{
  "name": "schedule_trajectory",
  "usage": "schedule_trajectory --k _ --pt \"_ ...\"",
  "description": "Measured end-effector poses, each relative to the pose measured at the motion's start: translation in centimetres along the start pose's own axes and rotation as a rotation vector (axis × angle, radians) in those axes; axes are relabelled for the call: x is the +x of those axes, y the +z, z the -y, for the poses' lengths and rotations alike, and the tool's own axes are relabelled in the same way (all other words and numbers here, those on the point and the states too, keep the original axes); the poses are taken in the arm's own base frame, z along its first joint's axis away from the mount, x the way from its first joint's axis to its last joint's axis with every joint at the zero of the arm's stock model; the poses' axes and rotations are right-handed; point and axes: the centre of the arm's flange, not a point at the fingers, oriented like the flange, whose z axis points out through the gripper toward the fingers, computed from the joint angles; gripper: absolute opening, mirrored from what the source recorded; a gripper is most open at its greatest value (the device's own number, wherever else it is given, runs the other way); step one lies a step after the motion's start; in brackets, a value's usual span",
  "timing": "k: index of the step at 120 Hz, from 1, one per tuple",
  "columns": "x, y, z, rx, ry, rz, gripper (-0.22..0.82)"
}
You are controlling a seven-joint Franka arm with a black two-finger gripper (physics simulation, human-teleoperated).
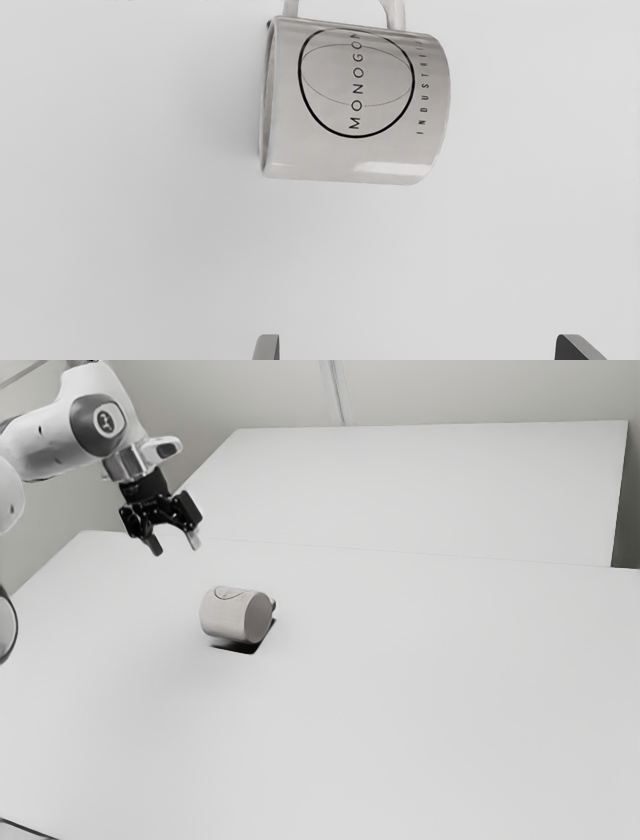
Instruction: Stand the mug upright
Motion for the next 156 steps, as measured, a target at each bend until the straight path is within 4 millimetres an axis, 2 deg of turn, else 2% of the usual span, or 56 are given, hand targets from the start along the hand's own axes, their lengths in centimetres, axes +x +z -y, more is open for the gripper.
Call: schedule_trajectory --k 18,45,65,99,116,156 --pt "1.0 2.0 2.8 -0.065 0.016 0.012 0.6" --pt "2.6 5.4 5.5 -0.149 0.053 0.019 0.6" --pt "3.6 7.5 6.3 -0.204 0.087 0.014 0.6" --pt "4.9 9.5 7.6 -0.289 0.123 -0.013 0.6" --pt "5.3 11.0 9.1 -0.359 0.11 -0.026 0.6" --pt "6.4 14.6 10.5 -0.488 0.097 -0.043 0.6"
